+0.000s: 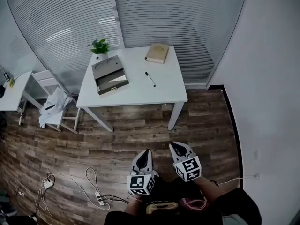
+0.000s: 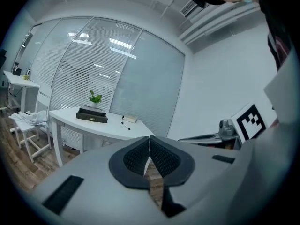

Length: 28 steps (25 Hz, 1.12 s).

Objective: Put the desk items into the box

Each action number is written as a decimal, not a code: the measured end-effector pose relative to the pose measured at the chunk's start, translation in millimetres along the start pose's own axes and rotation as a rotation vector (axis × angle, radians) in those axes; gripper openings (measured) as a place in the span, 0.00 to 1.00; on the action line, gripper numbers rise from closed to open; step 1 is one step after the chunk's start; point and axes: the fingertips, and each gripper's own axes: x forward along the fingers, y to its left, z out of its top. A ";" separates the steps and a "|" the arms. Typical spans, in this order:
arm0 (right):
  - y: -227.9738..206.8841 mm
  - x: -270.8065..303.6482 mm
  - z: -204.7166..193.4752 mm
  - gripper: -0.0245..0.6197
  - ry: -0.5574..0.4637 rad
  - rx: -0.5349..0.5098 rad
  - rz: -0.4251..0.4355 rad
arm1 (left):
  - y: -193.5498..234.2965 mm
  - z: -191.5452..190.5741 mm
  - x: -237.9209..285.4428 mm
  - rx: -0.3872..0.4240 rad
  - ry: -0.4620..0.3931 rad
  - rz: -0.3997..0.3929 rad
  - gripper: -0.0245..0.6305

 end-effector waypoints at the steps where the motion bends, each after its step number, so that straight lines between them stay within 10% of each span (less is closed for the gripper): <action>1: 2.3 6.0 1.4 0.07 0.000 0.008 0.000 | 4.8 0.9 2.8 0.003 0.004 -0.009 0.07; 28: -43.6 152.7 40.7 0.06 0.072 -0.015 0.129 | 73.1 34.8 106.6 -0.021 -0.003 0.088 0.07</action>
